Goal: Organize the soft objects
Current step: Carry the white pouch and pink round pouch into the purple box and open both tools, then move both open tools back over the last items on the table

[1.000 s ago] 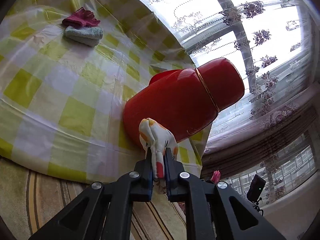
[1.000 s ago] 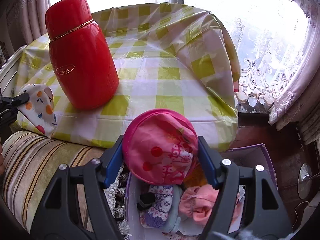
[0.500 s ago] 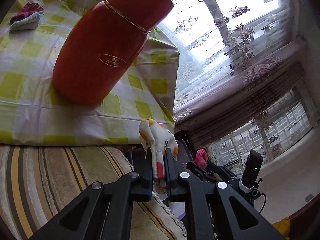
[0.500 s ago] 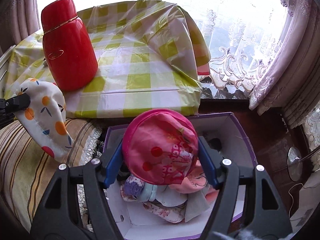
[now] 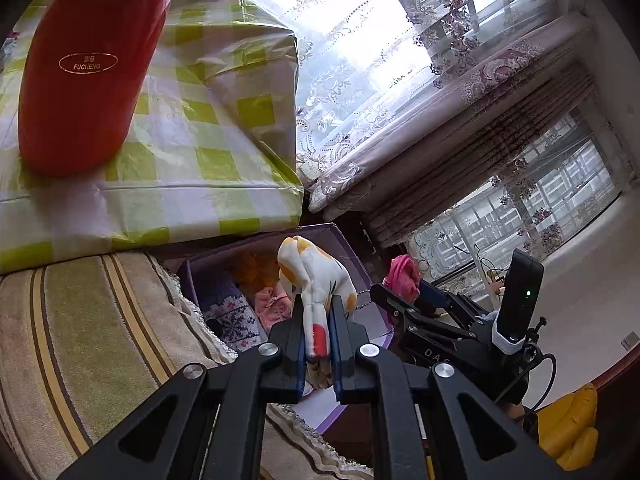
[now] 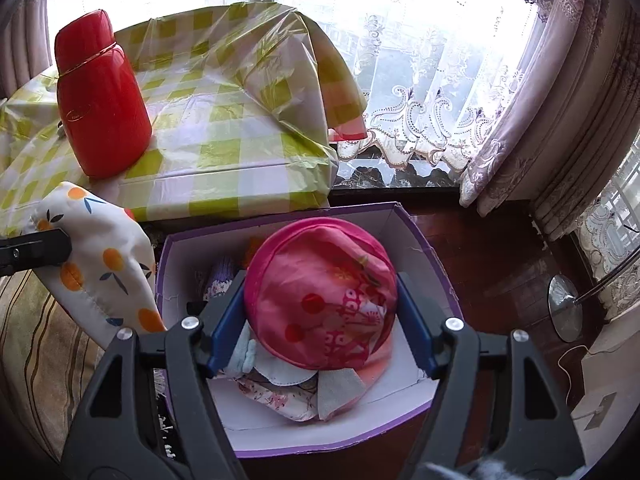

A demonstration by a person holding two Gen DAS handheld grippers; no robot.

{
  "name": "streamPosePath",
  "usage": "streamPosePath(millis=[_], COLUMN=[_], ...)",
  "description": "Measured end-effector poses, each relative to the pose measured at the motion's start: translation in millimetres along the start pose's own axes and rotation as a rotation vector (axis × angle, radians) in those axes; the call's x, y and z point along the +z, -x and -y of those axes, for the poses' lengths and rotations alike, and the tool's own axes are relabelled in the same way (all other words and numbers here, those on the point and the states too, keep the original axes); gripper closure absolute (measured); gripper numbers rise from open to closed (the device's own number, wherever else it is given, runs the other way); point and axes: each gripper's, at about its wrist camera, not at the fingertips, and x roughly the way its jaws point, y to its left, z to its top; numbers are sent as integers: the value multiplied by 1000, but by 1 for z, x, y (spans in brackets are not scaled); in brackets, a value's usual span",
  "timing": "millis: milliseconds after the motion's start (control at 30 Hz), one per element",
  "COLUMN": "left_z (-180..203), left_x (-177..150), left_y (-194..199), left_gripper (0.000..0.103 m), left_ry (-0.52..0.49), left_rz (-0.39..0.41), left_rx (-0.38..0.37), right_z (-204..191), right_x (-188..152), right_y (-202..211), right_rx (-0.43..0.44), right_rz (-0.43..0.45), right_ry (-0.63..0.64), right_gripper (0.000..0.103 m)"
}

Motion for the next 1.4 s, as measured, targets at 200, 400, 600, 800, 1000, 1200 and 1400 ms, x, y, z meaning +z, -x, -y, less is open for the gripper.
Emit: streamPosePath(millis=[200, 400, 600, 800, 1000, 1200, 1400], left_z=[9, 5, -2, -14, -40, -76, -113], left_x=[-3, -5, -3, -2, 3, 12, 22], left_y=[-20, -25, -14, 6, 35, 63, 88], left_gripper=[84, 58, 58, 58, 57, 57, 58], left_ry=[-12, 4, 20, 30, 74, 144, 211], left_rz=[-65, -91, -62, -4, 71, 134, 195], left_rx=[-10, -9, 3, 49, 109, 144, 176], right_z=[6, 3, -6, -19, -37, -55, -78], right_x=[-4, -8, -7, 0, 13, 30, 55], right_y=[1, -6, -8, -5, 2, 2, 2], right_rx=[-39, -54, -37, -23, 8, 47, 78], right_rz=[-15, -46, -62, -49, -10, 21, 55], right_ry=[14, 48, 73, 99, 115, 107, 128], right_gripper=[29, 23, 22, 22, 22, 22, 22])
